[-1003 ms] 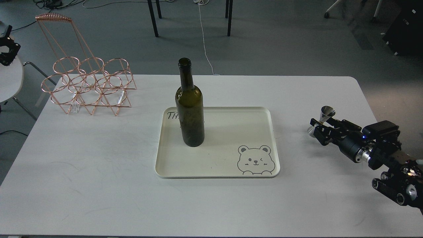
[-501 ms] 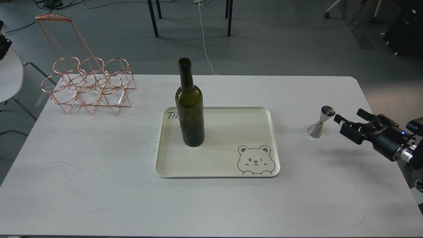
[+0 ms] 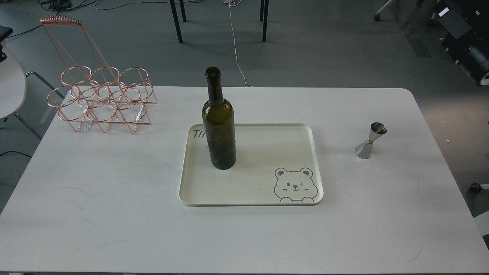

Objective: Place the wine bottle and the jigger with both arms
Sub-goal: 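Release the jigger and withdraw the right gripper, then reach the left gripper to the green wine bottle and grasp its neck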

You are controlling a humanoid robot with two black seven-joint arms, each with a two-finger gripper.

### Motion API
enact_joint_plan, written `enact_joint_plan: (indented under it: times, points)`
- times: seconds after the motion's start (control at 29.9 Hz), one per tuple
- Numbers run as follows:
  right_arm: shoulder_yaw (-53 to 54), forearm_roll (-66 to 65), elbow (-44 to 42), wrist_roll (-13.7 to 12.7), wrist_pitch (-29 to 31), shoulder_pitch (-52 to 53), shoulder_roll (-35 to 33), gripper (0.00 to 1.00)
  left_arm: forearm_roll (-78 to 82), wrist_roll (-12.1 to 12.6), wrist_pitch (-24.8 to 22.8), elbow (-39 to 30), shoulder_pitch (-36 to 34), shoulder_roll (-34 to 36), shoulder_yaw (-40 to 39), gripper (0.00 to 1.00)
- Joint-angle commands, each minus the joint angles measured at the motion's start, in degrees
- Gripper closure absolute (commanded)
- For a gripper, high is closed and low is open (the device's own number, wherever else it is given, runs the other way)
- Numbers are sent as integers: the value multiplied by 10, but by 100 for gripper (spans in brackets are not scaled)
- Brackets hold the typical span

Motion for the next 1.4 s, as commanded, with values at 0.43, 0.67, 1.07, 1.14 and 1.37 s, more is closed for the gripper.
enact_joint_plan:
  times: [0.43, 0.67, 1.07, 1.14, 1.37]
  points:
    - [82, 264, -205, 0, 164, 0, 109, 3, 588, -1, 116, -285, -50, -40, 5, 3]
    - [86, 300, -232, 0, 198, 0, 108, 3, 800, -1, 118, -292, -41, -120, 7, 3]
    - [90, 304, -232, 0, 198, -3, 109, 3, 862, 6, 163, -289, -31, -225, 24, 3]
    - [90, 304, -232, 0, 197, -3, 109, 3, 875, 6, 166, -289, -30, -234, 25, 3]
    - [98, 304, -232, 0, 197, -4, 111, 3, 919, 7, 167, -285, -20, -273, 28, 4]
